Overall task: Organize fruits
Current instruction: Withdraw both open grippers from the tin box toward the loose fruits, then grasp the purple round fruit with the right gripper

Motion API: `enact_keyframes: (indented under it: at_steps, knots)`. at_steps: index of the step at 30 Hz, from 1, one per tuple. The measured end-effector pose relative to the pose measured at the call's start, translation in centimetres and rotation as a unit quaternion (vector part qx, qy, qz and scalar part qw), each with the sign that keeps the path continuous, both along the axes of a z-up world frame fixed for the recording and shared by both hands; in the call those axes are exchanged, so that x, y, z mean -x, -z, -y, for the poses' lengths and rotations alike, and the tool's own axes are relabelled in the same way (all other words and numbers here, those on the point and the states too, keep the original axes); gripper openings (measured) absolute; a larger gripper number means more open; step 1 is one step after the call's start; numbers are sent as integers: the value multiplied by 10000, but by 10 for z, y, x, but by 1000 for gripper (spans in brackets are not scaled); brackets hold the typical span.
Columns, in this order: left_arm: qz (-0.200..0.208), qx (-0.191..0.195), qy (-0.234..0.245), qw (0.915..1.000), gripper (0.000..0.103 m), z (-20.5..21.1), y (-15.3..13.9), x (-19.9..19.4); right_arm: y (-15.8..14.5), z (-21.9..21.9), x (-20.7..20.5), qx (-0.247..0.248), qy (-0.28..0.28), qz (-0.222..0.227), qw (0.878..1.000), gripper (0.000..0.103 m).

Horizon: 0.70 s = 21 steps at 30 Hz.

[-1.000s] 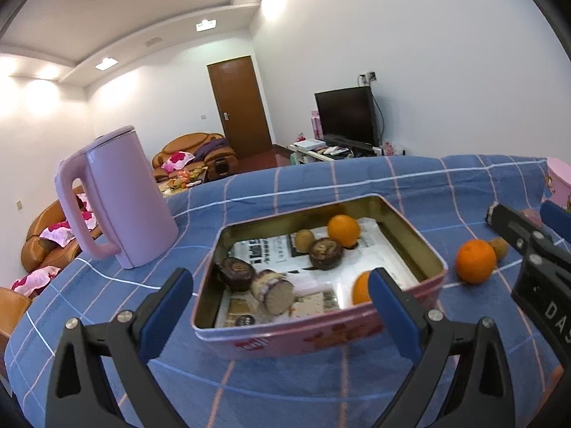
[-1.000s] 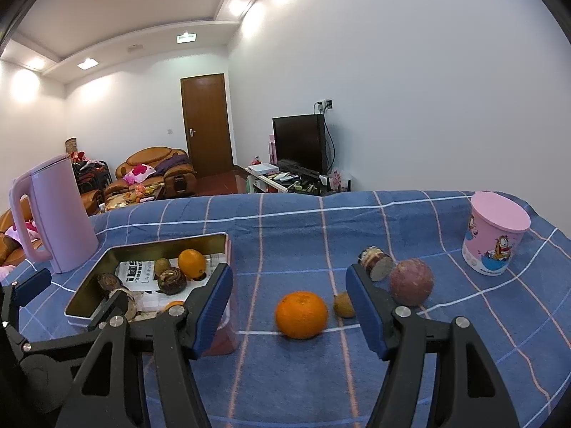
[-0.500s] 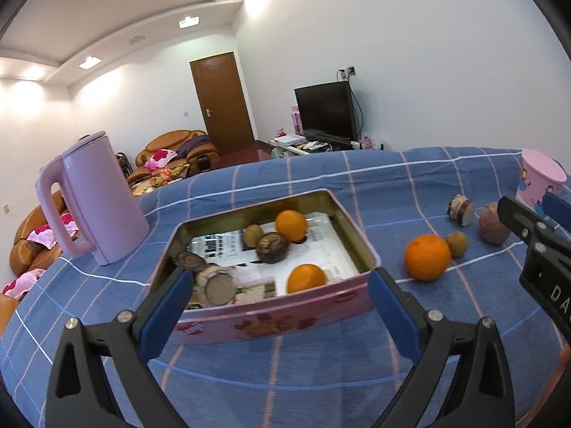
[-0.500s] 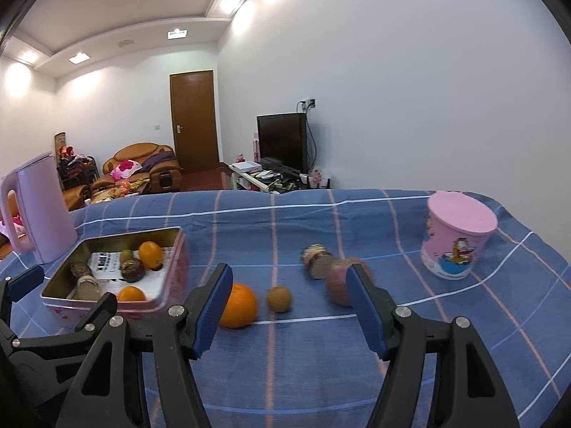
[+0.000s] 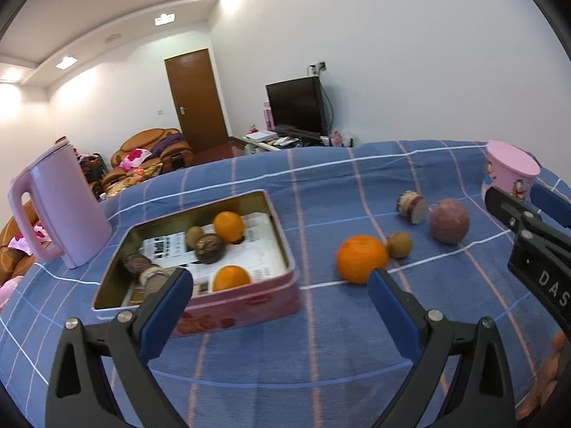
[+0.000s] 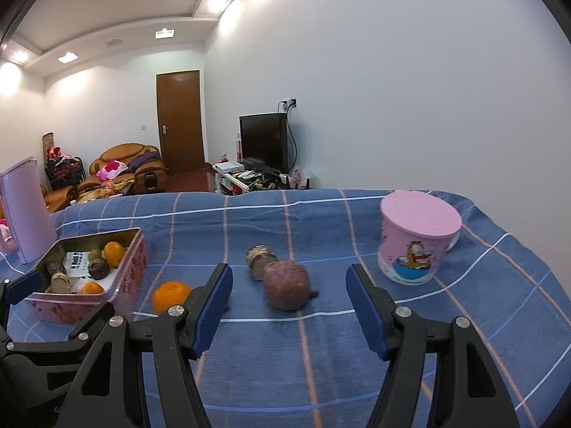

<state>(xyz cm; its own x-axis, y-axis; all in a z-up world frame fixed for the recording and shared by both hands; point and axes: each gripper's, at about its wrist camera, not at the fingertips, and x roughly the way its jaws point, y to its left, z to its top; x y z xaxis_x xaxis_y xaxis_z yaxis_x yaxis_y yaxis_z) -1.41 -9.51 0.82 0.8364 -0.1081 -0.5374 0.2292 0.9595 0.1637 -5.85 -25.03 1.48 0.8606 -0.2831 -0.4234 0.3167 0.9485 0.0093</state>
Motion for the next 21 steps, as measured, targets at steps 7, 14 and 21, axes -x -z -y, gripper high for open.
enact_keyframes:
  at_steps: [7,14,21]
  knots:
    - [-228,101,179,9995,101,20,2,-2,1,28,4,-43,213,-37,9998,68]
    - [-337,106,376,9987,101,45,3,-2,0,49,8,-50,384,-83,9992,68]
    - [-340,144,518,9980,101,64,-1,-4,1,66,12,-11,547,-89,9985,68]
